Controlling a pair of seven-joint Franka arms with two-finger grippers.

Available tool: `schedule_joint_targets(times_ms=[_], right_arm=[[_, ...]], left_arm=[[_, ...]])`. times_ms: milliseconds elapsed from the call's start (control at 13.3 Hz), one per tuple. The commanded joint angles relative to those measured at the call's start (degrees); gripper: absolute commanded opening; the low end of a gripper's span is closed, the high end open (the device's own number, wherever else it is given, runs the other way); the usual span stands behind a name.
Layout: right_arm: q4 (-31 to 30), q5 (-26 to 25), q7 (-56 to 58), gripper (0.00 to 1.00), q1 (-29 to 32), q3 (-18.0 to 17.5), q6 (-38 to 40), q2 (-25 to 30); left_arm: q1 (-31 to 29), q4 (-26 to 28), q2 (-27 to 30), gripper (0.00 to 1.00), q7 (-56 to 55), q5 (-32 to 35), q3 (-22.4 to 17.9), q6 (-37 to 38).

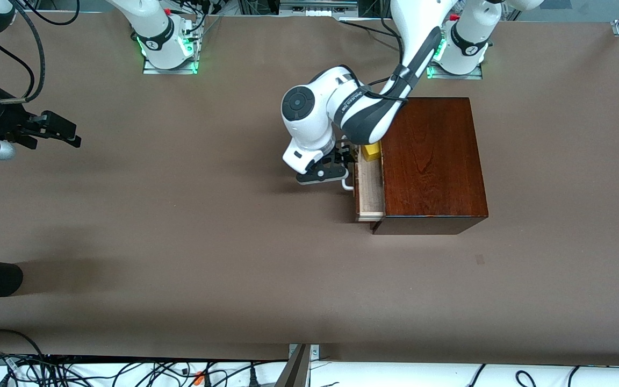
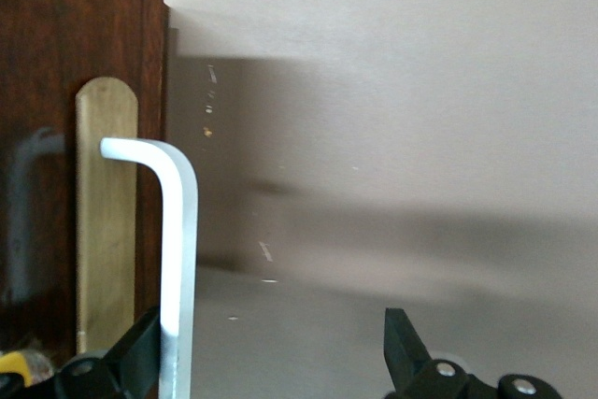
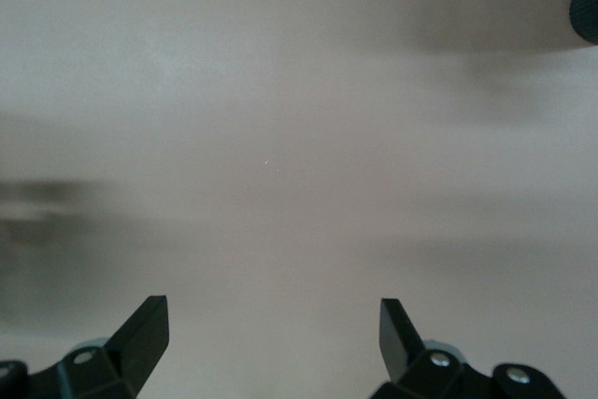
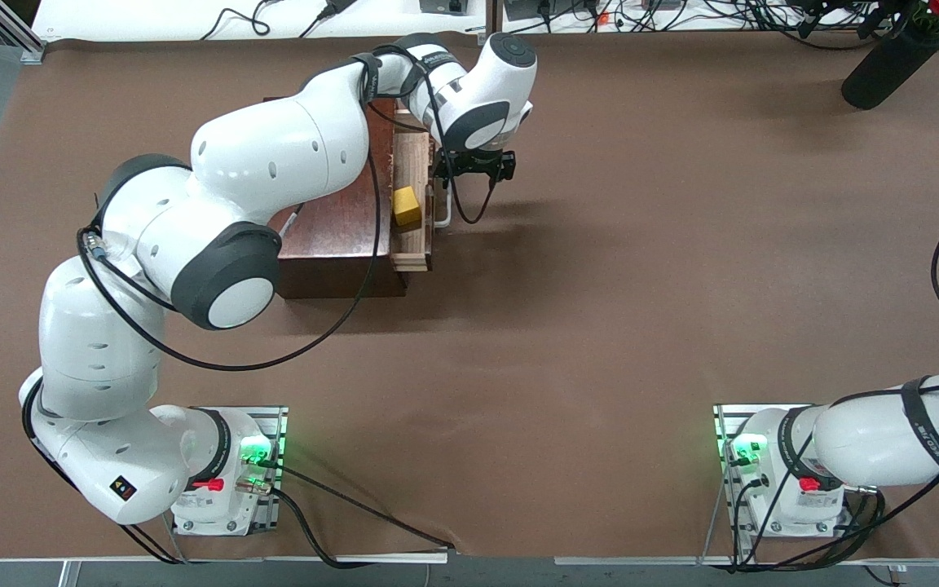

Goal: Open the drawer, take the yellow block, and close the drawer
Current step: 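Pull the drawer open by its handle with the left gripper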

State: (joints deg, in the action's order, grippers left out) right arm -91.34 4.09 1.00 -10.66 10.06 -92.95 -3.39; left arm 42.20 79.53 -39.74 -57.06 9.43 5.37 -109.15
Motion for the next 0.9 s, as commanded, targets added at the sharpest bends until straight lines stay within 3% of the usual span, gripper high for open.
schedule_joint_targets(times_ms=[0, 827], right_arm=[[0.99, -0.31, -0.56, 1.00, 0.47, -0.39, 0.76, -0.30], [0.99, -0.31, -0.56, 1.00, 0.47, -0.39, 0.76, -0.30]], left_arm=[[1.74, -4.20, -2.97, 1.00, -2.26, -1.87, -0.19, -0.19], [2.45, -7.37, -3.67, 1.00, -2.79, -5.81, -0.10, -1.25]])
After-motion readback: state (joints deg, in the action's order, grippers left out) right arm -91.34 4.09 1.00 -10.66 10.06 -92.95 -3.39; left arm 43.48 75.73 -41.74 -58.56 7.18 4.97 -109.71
